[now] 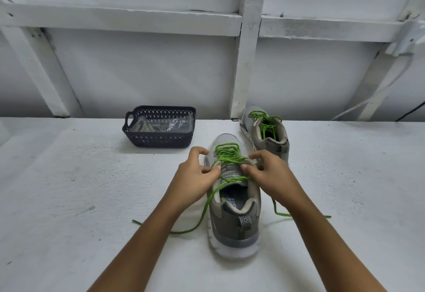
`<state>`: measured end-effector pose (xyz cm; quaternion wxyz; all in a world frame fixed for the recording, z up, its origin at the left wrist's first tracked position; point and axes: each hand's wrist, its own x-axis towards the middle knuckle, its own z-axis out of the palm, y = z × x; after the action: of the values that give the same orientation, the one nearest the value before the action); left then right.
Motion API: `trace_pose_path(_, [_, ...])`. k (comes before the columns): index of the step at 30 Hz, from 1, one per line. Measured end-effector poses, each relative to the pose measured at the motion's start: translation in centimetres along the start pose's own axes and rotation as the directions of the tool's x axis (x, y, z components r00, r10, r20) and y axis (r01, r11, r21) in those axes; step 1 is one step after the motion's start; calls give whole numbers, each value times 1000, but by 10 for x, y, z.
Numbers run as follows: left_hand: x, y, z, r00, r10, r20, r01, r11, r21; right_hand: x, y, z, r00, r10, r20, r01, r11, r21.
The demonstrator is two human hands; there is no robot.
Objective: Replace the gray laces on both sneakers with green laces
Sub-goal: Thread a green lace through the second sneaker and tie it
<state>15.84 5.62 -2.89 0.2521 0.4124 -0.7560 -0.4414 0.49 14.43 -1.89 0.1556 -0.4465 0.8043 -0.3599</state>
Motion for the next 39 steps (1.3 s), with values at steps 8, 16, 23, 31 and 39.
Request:
trace_pose_path(8, [4, -14, 1, 999, 41, -12, -41, 999, 5, 1, 11, 1, 999, -33, 8, 31, 987, 157])
trace_pose_path(16, [9, -16, 0, 995, 94, -29, -96, 990, -107, 8, 13, -10, 997, -21, 69, 3, 967, 253])
trace_pose_path(23, [12, -14, 3, 988, 133, -82, -140, 986, -89, 13, 7, -8, 995, -24, 92, -1, 965, 263])
trace_pose_path(31, [25, -10, -5, 997, 30, 71, -18, 987, -163, 27, 5, -13, 944, 23, 330, -178, 876, 448])
trace_pose_path(39, [32, -3, -3, 992, -1, 123, 21, 986, -168, 33, -1, -15, 940, 22, 341, -169, 898, 406])
